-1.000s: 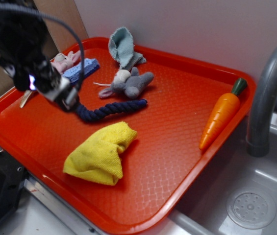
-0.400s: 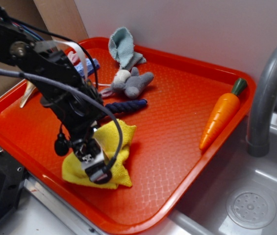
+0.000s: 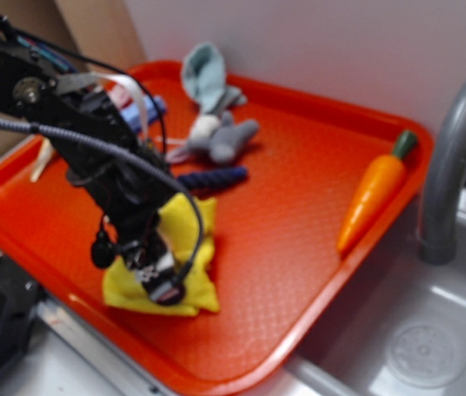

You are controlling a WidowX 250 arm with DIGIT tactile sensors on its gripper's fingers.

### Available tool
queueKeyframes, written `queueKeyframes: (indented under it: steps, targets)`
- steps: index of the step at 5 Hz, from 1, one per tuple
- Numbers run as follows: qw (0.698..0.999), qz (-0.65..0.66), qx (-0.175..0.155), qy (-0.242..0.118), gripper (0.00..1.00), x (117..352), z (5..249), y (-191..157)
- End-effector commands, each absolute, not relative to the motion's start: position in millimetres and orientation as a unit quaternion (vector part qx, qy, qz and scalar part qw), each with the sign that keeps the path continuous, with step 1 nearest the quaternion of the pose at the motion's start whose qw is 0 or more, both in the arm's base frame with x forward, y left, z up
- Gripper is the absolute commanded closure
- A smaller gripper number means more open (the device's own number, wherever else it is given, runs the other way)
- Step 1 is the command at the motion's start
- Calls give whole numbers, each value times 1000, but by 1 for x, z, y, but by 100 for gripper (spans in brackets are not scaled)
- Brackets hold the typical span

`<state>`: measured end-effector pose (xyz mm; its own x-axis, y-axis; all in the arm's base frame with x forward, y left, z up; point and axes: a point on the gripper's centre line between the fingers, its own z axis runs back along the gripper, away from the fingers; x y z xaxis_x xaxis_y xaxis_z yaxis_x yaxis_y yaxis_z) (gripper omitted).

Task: Grab the yellow cloth.

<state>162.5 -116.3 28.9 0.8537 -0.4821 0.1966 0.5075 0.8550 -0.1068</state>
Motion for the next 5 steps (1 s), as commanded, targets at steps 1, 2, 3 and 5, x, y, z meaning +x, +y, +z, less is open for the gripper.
queueKeyframes:
  steps: [1,2,3,5]
  targets:
    - [967,-229,-52,-96,100,167,63,-100]
    - [993,-111,-8,-34,100,179,114,-51]
    - [1000,13,14,-23,100,190,165,-1]
    - [996,74,6,-45,100,186,230,26]
